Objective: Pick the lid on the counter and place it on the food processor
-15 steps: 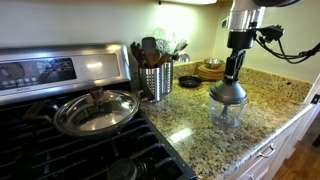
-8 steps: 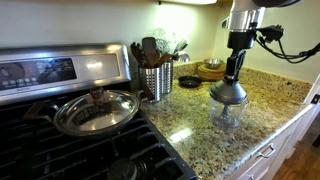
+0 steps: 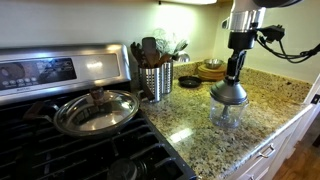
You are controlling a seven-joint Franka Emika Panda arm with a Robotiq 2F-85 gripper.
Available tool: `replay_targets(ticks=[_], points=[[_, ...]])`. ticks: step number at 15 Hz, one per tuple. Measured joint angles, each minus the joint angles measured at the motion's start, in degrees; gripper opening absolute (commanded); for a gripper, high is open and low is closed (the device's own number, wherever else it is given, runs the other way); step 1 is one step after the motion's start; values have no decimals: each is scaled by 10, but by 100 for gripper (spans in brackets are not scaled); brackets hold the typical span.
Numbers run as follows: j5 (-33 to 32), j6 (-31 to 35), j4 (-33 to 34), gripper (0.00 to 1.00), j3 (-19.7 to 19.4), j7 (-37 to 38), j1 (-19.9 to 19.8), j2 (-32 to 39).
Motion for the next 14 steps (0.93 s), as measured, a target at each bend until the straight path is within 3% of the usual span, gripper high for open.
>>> replay_targets(ticks=[12,13,14], points=[[-17,-18,-21,35,5,0,0,-12],[-17,-18,-21,74,5,0,0,-12],[-17,-18,-21,86,5,0,0,-12]])
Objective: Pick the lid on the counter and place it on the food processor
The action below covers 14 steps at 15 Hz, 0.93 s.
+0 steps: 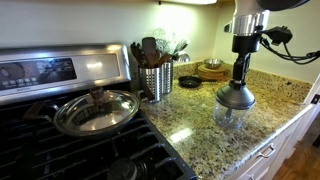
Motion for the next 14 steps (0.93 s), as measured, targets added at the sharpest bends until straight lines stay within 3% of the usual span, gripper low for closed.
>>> replay_targets(ticks=[2,4,14], points=[[0,0,-1,97,0,0,0,0],[1,0,-2,100,0,0,0,0],[36,-26,-2,100,-10,-11,-1,-42]])
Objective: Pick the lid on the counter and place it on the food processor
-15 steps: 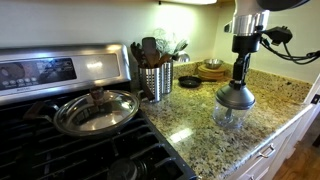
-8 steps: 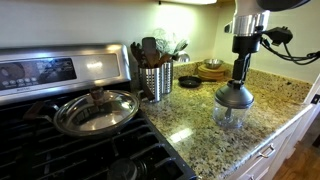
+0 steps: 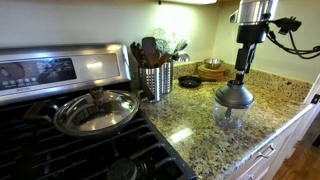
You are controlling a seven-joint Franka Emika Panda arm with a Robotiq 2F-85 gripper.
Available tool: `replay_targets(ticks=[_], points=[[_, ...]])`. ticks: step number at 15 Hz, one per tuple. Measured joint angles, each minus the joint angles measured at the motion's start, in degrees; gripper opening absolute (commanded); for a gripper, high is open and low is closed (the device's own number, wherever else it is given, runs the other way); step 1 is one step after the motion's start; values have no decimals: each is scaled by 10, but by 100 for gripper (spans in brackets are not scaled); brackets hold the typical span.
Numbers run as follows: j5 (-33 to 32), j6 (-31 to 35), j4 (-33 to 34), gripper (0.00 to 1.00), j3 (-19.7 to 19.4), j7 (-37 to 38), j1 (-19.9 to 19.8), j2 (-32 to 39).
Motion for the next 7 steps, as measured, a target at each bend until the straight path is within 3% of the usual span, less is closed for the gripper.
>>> replay_targets(ticks=[7], points=[[29,-8,-5,100,-15,-16,0,-34]])
